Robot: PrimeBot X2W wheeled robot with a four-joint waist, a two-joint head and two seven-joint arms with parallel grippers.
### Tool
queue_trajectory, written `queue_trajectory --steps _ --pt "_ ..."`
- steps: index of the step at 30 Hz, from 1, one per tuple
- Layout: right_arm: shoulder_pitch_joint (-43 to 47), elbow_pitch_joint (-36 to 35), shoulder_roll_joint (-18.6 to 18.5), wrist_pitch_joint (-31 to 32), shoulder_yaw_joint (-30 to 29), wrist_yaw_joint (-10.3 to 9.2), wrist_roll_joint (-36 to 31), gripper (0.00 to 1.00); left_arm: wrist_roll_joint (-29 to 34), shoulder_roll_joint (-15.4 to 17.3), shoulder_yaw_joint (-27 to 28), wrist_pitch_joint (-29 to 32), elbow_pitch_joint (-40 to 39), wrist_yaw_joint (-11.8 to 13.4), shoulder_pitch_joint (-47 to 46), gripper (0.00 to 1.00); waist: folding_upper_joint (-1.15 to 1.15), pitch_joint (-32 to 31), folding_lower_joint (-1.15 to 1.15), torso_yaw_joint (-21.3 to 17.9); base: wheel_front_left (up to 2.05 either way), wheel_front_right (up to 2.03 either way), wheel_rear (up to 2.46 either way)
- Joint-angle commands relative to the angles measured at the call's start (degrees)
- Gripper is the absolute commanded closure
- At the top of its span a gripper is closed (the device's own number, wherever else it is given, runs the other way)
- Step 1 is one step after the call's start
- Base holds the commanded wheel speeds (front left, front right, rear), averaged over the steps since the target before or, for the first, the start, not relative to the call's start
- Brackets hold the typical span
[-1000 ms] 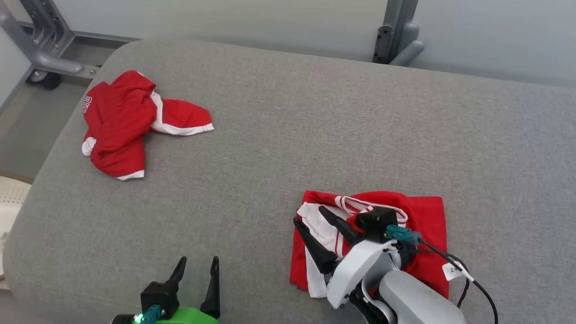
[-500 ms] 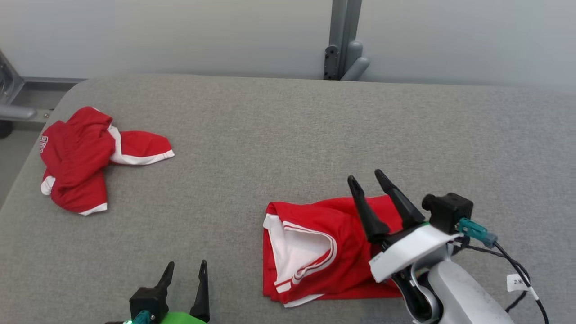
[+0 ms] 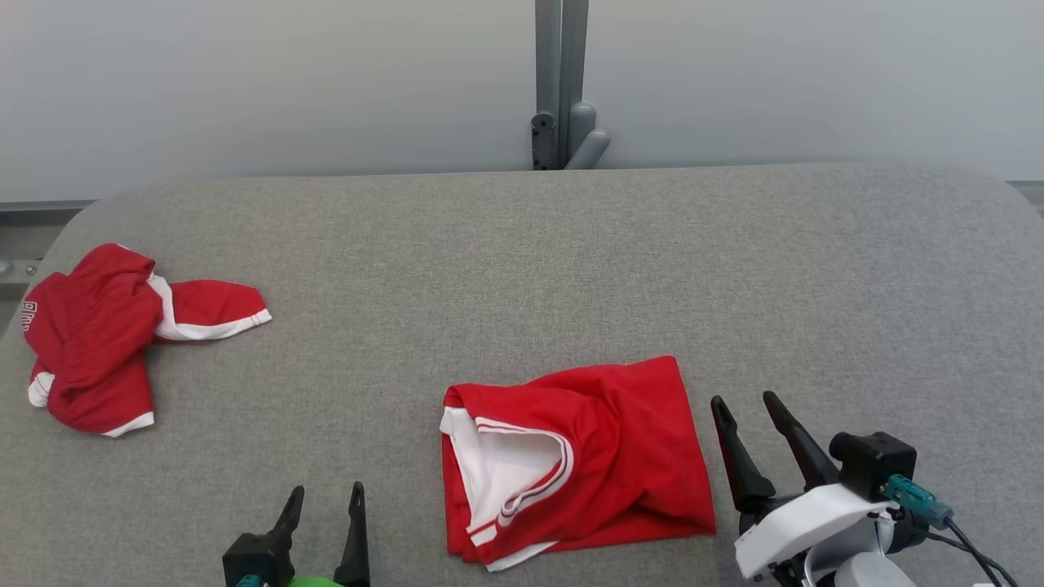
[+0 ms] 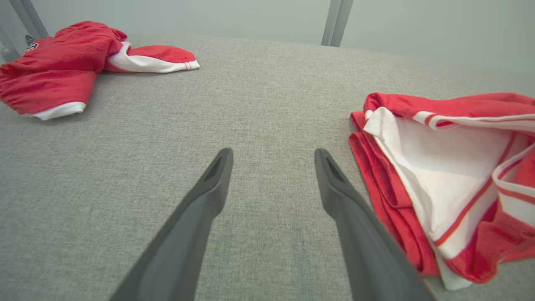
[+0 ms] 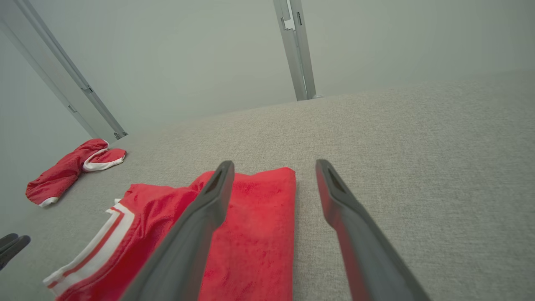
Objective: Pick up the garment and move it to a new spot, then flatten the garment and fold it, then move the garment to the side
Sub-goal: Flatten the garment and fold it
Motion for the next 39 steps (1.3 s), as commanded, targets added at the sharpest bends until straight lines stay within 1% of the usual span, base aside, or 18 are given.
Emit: queue_trajectory --steps 1,12,22,25,30,33,36,39 --pt "0.7 -0.1 0.3 -0.1 -0.4 -0.02 -0.6 0.0 0.4 0.2 0.2 0.0 -0.4 0.0 0.9 0.0 0.48 0.2 0.0 -0.2 0.0 0.0 0.0" --pt "0.5 -1.1 1.0 -0.2 -1.9 -0.03 -1.9 0.0 0.9 0.2 0.0 0.0 -1.5 -0.2 0.4 0.0 0.48 0.5 0.0 -0.2 0.0 0.0 0.0" --pt "0.4 -1.1 1.7 -0.1 -0.9 -0.03 -1.5 0.0 0.7 0.2 -0.2 0.0 -2.1 -0.3 0.3 0.0 0.48 0.6 0.0 -0.3 0.0 0.0 0.0" --pt "-0.3 -1.4 2.0 -0.1 3.1 -0.02 0.1 0.0 0.8 0.2 -0.5 0.0 -1.9 -0.4 0.1 0.0 0.48 0.7 0.0 -0.3 0.0 0.0 0.0" --pt "-2.0 -1.1 2.2 0.6 13.2 -0.03 6.0 0.0 0.6 0.2 -1.5 0.0 -1.5 -0.5 -0.1 0.0 0.48 1.0 0.0 0.6 0.0 0.0 0.0" --pt "-2.9 -1.5 1.8 1.5 18.0 -0.03 8.7 0.0 0.4 0.2 -2.0 0.0 -1.3 -0.4 -0.1 0.0 0.48 1.3 0.0 1.3 0.0 0.0 0.0" --pt "-3.8 -0.9 1.3 2.0 20.0 -0.03 9.8 0.0 0.2 0.2 -1.9 0.0 -1.1 -0.1 0.0 0.0 0.48 1.5 0.0 2.0 0.0 0.0 0.0" --pt "-4.7 0.7 1.3 2.8 20.4 -0.02 9.0 0.0 0.1 0.2 -1.9 0.0 -0.8 -0.1 0.0 0.0 0.48 1.7 0.0 2.5 0.0 0.0 0.0"
